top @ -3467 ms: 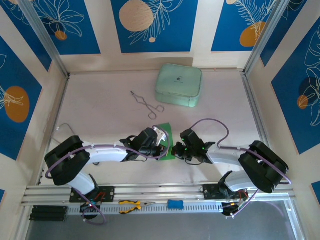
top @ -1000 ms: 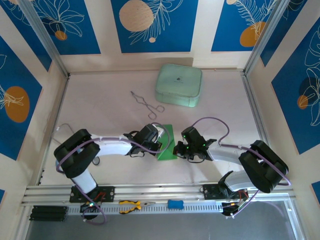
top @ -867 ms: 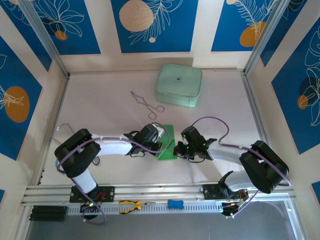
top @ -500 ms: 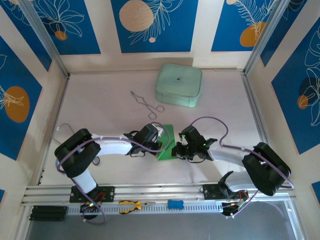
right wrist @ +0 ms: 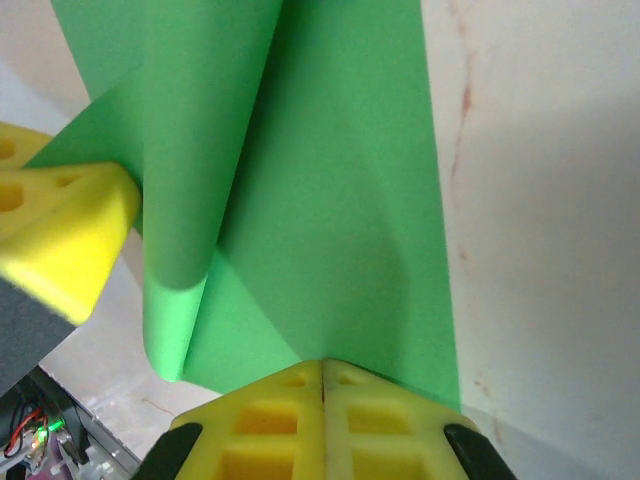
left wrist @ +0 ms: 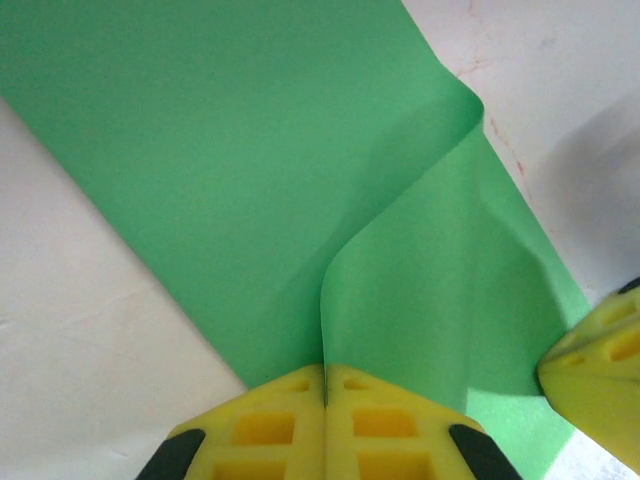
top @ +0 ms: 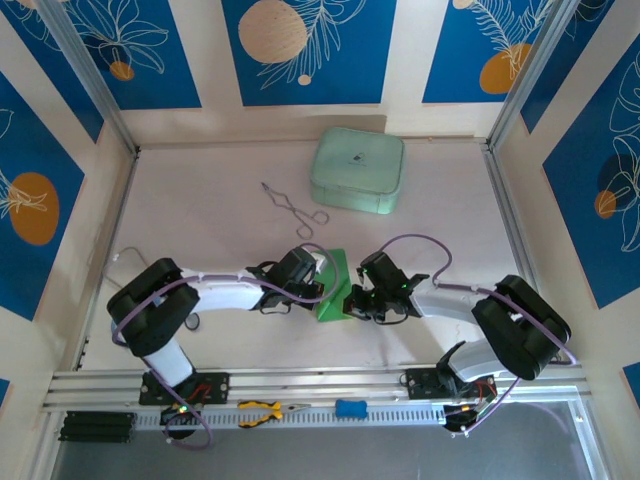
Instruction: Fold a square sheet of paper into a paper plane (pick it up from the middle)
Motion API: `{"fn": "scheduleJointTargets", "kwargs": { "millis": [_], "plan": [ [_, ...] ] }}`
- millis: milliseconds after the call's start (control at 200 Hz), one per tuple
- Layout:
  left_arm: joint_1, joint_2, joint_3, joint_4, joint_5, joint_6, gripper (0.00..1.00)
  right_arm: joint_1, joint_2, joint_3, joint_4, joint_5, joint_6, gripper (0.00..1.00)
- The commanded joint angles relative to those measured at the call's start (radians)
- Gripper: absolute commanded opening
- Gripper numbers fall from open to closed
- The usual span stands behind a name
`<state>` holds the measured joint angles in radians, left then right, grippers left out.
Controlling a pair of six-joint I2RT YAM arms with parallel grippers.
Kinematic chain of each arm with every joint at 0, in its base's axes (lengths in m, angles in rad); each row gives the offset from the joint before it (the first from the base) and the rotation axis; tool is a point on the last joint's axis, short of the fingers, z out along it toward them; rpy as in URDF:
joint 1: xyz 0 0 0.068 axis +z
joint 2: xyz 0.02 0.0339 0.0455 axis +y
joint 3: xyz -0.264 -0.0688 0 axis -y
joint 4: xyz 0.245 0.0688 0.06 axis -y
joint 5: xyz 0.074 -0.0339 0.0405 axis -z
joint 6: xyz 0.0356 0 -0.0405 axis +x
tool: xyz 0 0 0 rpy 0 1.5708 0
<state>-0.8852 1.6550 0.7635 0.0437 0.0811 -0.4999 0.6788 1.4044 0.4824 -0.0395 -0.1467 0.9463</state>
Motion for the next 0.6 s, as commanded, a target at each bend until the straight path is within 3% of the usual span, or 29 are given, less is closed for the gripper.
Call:
{"fn": "scheduleJointTargets", "kwargs": {
  "millis": [0, 595],
  "plan": [
    [0.009, -0.039, -0.007, 0.007, 0.004, 0.005, 0.01, -0.012, 0.001, -0.017, -0.041, 0.005, -0.007, 0.0],
    [0.009, 0.012, 0.036, -0.014, -0.012, 0.048, 0.03, -0.012, 0.001, -0.014, -0.051, 0.003, -0.011, 0.0]
  ]
}}
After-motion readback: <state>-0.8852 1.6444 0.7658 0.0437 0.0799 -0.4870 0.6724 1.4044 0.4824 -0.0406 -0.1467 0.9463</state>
